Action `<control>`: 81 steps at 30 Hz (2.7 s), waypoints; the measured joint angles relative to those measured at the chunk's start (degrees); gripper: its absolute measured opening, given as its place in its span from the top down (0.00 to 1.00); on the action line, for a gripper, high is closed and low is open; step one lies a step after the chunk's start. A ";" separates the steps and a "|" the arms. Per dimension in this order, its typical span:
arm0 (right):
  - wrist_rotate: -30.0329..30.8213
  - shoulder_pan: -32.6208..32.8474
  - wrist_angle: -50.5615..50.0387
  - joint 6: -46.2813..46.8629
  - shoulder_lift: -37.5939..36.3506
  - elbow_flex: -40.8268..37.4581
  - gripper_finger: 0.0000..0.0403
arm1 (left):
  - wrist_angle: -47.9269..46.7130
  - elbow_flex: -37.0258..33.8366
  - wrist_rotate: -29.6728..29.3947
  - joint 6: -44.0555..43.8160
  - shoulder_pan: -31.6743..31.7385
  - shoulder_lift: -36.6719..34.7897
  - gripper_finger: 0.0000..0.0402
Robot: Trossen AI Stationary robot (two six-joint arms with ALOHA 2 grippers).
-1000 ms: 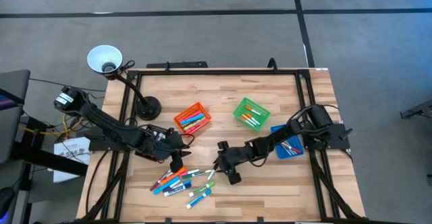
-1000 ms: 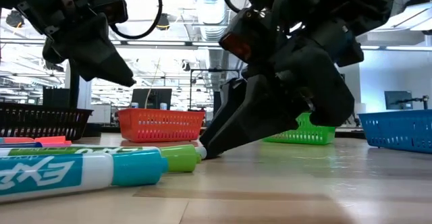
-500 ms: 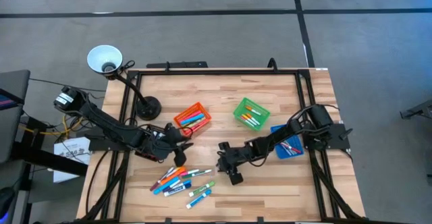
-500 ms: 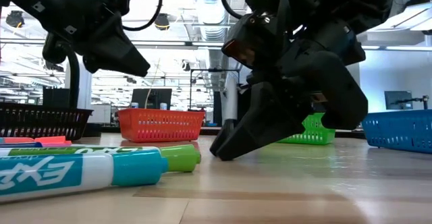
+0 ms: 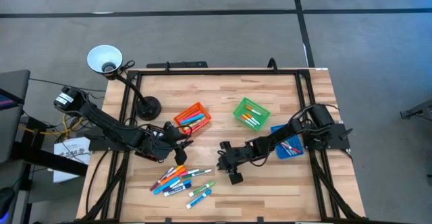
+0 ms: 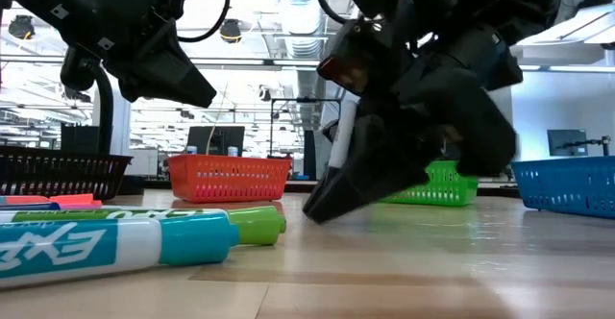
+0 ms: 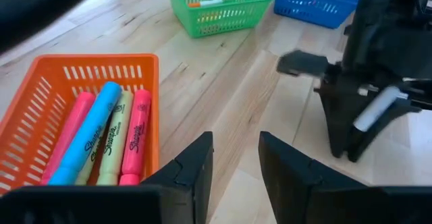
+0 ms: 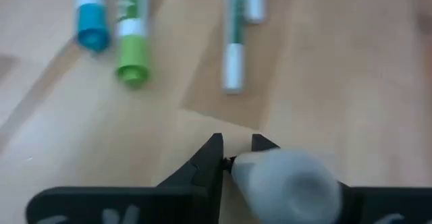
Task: Pick & Place Markers
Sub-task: Put the black pen into the green bin, then put the dark green marker pen into the blue bin
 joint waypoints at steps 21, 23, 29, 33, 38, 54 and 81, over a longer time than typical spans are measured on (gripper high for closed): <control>40.45 -13.88 -60.07 21.71 -27.34 0.06 0.88 | 0.07 0.02 0.00 0.00 -0.01 0.00 0.71; 39.97 -17.14 -62.46 23.39 -26.91 0.02 0.90 | 0.10 0.02 0.00 -0.01 0.00 0.00 0.71; 27.91 -25.24 -58.96 20.15 -22.00 -2.08 0.90 | 0.30 0.02 0.01 -0.02 0.00 0.00 0.71; 27.42 -27.33 -59.21 19.85 -19.62 -2.25 0.84 | 0.51 0.02 0.01 -0.02 -0.01 0.00 0.71; 27.32 -26.74 -59.10 19.65 -19.41 -1.30 0.76 | 0.54 -0.02 0.01 -0.01 0.00 0.00 0.71; 15.88 -18.00 -62.17 27.08 -21.14 6.53 0.67 | 1.10 -0.11 0.02 -0.02 0.00 0.00 0.71; 4.79 2.95 -0.11 0.36 3.54 11.72 0.71 | 1.99 -0.81 0.02 -0.02 0.00 -0.02 0.71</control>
